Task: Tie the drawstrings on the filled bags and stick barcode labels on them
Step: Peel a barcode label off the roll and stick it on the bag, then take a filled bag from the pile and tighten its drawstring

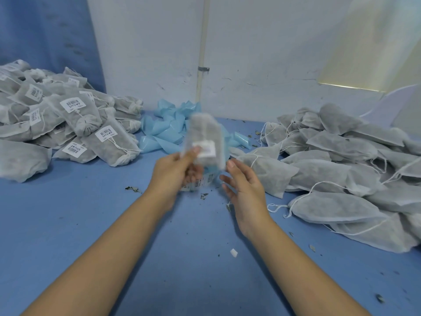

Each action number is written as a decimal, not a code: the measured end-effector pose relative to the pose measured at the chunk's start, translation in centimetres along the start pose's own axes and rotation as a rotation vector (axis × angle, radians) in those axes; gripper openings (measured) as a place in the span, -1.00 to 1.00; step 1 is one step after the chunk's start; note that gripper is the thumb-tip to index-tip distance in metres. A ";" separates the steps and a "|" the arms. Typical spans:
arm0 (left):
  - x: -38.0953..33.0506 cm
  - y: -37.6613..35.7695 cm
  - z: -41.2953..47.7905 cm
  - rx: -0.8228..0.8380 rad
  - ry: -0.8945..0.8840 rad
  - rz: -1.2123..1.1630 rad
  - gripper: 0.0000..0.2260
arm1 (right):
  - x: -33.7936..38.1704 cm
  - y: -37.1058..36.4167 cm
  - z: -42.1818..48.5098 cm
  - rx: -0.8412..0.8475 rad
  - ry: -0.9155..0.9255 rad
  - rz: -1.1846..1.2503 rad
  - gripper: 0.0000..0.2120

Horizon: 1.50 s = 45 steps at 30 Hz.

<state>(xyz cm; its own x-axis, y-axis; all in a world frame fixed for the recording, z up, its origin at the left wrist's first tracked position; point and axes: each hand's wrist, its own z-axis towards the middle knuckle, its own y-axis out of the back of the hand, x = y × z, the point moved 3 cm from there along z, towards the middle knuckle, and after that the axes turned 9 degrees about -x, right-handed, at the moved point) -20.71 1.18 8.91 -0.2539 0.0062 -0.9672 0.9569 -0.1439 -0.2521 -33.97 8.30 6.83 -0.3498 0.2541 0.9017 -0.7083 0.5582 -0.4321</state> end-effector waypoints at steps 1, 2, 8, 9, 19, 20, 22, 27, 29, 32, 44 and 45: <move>-0.6 0.3 0.3 -0.015 0.022 -0.196 -0.81 | 0.0 0.2 0.1 -0.016 0.020 -0.038 -0.79; -1.3 0.5 0.6 -0.005 0.036 -0.375 -0.66 | 0.1 0.5 0.2 -0.034 0.052 -0.093 -0.77; -2.3 1.1 0.4 0.102 0.084 -0.440 -0.24 | 1.1 2.1 1.2 -0.121 0.426 -0.510 -0.55; -2.1 0.9 0.2 0.104 0.100 -0.416 -0.37 | 1.4 2.2 1.3 -0.119 0.502 -0.578 -0.53; -0.3 -1.4 -1.1 0.243 0.090 -0.037 -0.80 | 1.3 4.9 4.0 -0.188 0.440 -0.991 -0.35; -0.2 -1.6 -1.2 0.255 0.091 -0.023 -0.81 | 1.3 5.0 4.1 -0.202 0.445 -0.995 -0.37; 0.1 -1.9 -1.3 0.266 0.093 0.009 -0.82 | 1.2 5.0 4.1 -0.216 0.488 -1.044 -0.43; 0.8 -2.3 -1.6 0.257 0.073 0.129 -0.83 | 1.7 5.2 3.9 -0.272 0.579 -0.953 -0.70; 0.9 -2.5 -1.7 0.240 0.070 0.126 -0.82 | 2.0 5.1 3.6 -0.294 0.599 -0.849 -0.74; 0.9 -2.7 -1.9 0.207 0.033 0.152 -0.81 | 2.2 4.4 2.8 -0.289 0.652 -0.681 -0.76; 1.0 -2.5 -2.1 0.030 0.201 0.176 -0.63 | 1.8 1.9 0.2 0.001 0.804 -0.548 -0.65; 1.2 -2.3 -2.0 0.016 0.204 0.161 -0.70 | 1.7 2.0 0.1 0.010 0.815 -0.572 -0.68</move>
<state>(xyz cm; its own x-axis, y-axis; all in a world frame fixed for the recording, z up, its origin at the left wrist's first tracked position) -22.96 3.52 8.30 -0.0630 0.1808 -0.9815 0.9800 -0.1748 -0.0951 -36.05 9.74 7.55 0.5710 0.4161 0.7077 -0.6453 0.7603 0.0737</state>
